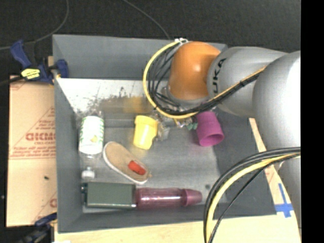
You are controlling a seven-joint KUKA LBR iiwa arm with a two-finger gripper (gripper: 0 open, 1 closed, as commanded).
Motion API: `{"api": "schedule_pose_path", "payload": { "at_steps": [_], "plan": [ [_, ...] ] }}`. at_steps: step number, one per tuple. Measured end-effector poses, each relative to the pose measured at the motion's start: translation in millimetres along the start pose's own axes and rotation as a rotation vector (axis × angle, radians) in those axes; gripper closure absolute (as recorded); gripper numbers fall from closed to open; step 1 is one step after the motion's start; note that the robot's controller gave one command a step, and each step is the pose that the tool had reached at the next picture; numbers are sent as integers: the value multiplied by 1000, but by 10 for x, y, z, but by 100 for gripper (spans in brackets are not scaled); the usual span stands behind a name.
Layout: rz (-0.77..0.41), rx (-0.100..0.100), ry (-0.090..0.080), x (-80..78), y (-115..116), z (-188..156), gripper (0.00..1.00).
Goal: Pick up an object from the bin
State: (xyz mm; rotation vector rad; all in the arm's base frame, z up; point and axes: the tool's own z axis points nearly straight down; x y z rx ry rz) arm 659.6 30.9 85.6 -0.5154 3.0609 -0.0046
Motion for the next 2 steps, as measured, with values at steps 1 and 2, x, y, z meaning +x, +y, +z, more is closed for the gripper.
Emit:
{"api": "schedule_pose_path", "payload": {
  "at_steps": [1, 2],
  "plan": [
    [1, 0, -1, -5, -1, -131, 100],
    [4, 4, -10, -53, -22, -965, 100]
  ]
}}
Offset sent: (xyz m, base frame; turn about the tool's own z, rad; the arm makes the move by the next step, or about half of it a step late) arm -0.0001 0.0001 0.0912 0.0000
